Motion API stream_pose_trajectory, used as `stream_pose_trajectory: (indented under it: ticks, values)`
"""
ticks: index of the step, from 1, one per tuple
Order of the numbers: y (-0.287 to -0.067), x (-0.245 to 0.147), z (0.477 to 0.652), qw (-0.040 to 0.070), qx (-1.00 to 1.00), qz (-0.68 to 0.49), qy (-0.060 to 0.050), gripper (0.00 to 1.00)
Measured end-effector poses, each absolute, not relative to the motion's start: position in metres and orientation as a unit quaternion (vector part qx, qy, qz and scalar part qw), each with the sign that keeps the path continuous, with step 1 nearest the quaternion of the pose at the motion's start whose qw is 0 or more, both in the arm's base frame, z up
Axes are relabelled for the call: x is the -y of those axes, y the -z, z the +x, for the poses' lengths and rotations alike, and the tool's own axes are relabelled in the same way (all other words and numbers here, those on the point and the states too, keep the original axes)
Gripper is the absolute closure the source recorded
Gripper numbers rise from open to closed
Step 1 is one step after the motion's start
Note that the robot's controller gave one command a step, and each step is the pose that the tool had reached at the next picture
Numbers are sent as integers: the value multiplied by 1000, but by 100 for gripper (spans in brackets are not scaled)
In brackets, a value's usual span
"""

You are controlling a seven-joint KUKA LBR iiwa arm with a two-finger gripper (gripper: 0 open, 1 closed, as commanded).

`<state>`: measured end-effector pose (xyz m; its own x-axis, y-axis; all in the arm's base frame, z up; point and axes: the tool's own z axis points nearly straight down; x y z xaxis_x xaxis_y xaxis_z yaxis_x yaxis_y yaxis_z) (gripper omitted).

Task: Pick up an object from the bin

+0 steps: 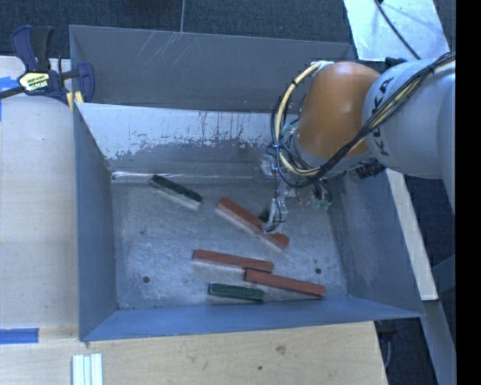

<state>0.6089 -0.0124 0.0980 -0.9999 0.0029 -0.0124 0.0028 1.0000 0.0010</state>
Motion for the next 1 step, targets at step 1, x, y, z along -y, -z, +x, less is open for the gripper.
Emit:
stream_pose_trajectory:
  ticks: [1]
  values:
    - [-101,-9,598,0,-996,86,0,0]
